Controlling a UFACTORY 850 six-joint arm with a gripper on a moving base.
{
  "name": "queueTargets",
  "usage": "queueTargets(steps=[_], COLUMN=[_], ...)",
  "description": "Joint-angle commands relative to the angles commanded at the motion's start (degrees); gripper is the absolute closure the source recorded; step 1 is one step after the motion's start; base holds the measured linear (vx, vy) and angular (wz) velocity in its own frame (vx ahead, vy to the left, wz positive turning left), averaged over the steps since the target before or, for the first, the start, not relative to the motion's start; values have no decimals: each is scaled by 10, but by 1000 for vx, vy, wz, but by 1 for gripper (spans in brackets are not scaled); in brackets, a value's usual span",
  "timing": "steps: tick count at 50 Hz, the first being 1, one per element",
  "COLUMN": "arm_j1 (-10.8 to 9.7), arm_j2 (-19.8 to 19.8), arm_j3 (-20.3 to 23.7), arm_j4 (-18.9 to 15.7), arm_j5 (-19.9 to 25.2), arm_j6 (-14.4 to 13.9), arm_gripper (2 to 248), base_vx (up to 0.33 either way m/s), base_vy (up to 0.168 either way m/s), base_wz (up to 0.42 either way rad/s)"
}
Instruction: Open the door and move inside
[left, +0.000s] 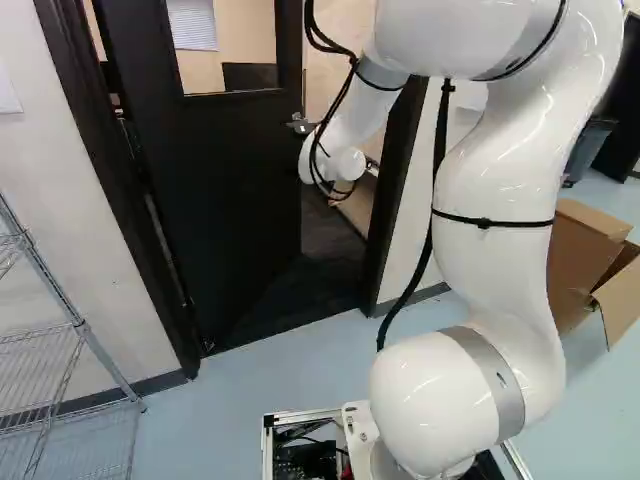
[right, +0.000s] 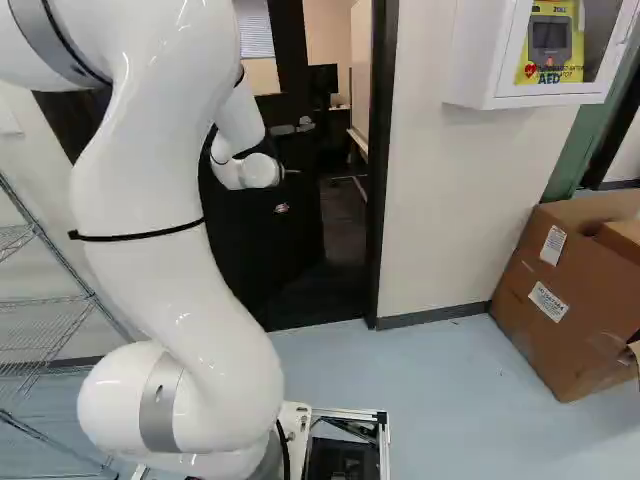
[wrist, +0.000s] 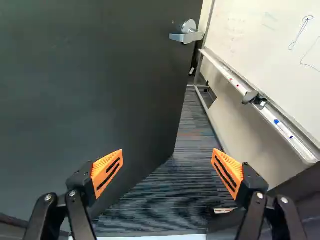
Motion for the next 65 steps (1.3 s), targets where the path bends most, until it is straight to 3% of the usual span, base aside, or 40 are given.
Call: queueTargets(steps=[35, 65], arm_j1=[-32, -73], arm_j2=[91, 159], arm_j3=[103, 175], arm_j4=[-1, -1], arm_j5=[4, 4], arm_j6=[0, 0], arm_gripper=[3, 3], base_vx=[0, 0], base_vy=[0, 0], base_wz=[0, 0])
